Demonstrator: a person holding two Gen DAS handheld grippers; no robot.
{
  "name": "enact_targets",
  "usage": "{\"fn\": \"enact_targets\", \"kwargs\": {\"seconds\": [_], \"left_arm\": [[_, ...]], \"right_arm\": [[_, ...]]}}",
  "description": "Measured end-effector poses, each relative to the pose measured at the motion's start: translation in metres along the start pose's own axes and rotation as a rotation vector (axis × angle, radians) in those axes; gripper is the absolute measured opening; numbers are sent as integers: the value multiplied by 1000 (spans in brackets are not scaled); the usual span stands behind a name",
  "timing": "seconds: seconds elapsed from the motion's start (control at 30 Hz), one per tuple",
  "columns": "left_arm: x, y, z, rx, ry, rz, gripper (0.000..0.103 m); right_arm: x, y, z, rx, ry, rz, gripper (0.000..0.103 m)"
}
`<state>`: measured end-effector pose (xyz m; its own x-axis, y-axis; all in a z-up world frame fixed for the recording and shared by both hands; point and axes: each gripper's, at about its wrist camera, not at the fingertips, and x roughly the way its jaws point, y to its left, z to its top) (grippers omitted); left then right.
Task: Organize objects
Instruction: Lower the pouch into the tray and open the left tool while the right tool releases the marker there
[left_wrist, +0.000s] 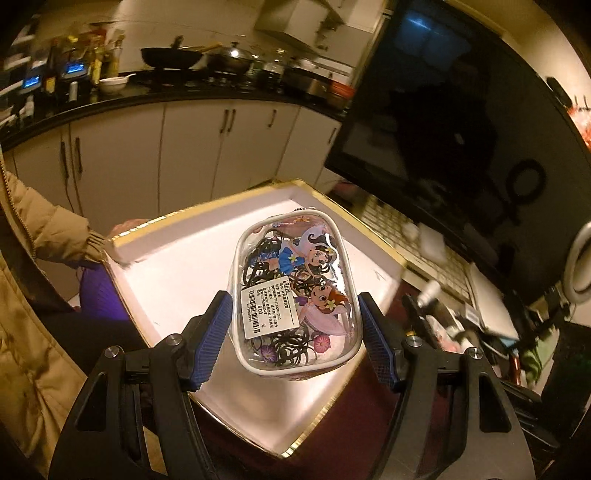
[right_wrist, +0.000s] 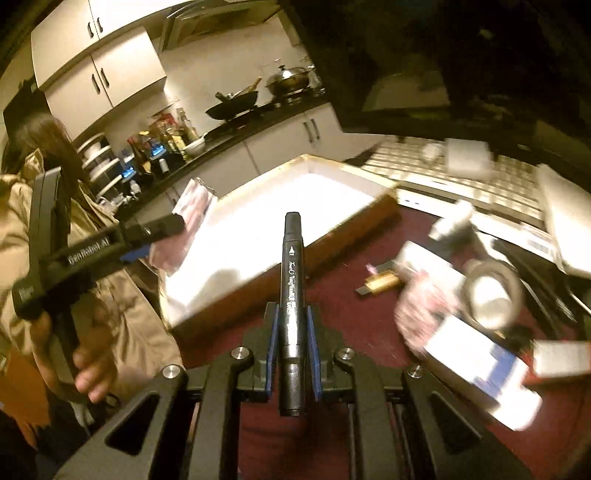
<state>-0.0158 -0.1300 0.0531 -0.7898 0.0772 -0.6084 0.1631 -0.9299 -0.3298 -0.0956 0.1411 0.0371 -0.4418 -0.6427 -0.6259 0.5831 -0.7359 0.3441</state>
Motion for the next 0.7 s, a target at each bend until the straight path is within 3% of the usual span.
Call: {"fn": "enact_targets", "kwargs": {"seconds": [0.1, 0.33, 0.7], "left_arm": [[9, 11, 1, -14, 13, 40, 69], [42, 36, -12, -83, 117, 57, 69], [47, 29, -17, -69, 141, 51, 69]], "right_arm": [[25, 13, 19, -2, 31, 29, 13], [70, 47, 53, -75, 63, 28, 13], [137, 42, 68, -38, 123, 21, 13]]}}
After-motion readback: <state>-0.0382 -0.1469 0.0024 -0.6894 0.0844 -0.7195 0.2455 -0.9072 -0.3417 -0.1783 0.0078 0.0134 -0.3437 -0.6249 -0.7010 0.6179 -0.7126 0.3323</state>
